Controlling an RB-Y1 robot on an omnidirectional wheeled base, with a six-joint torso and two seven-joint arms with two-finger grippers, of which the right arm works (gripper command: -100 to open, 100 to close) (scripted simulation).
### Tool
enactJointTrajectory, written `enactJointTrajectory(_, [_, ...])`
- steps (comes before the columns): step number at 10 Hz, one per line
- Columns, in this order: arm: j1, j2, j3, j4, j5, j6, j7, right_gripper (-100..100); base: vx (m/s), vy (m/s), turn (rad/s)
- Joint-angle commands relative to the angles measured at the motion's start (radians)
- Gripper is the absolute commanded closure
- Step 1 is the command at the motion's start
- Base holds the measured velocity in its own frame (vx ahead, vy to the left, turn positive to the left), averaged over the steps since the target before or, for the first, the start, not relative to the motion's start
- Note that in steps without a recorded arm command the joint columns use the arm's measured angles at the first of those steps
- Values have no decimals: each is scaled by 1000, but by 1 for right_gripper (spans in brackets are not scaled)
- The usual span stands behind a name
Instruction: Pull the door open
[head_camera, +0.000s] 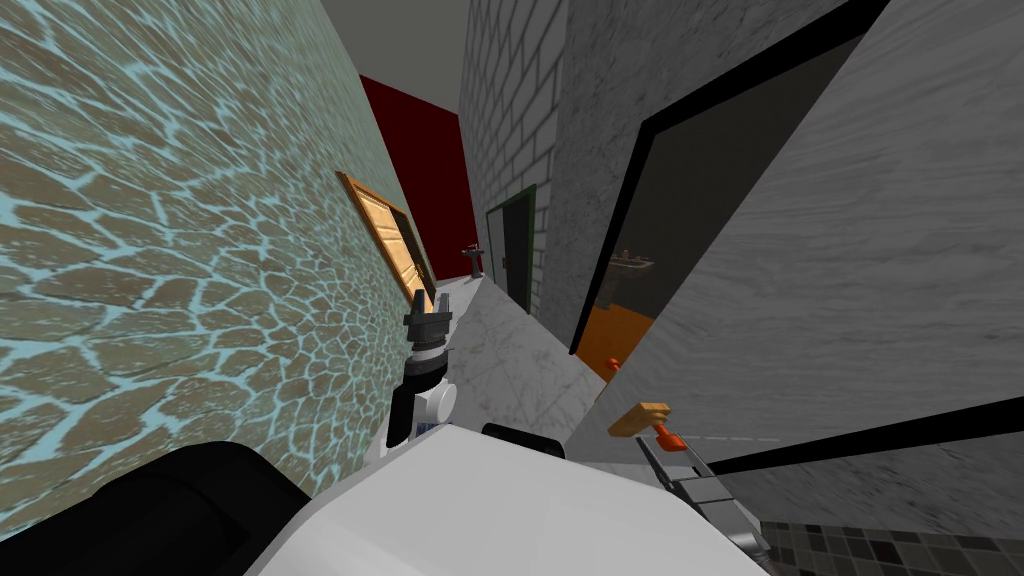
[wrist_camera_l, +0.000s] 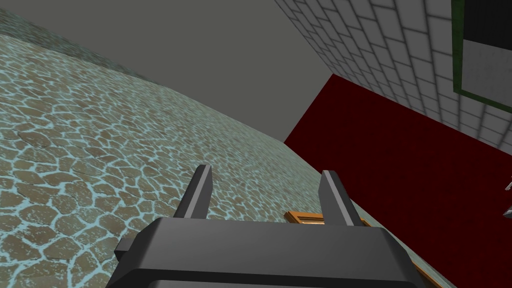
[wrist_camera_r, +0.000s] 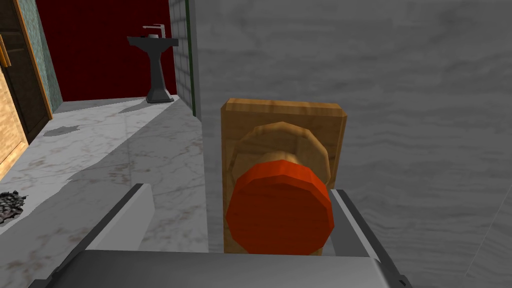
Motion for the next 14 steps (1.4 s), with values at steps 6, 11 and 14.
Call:
enactJointTrajectory(6, [5,10,21,52,24,-71,-9,100,27,7,-14])
enactJointTrajectory(11, [14,18,45,115,52,-159,-21,100,37,18,-7])
enactJointTrajectory(14, [18,20,52,134,60,-184,-24,100,22,17,-8])
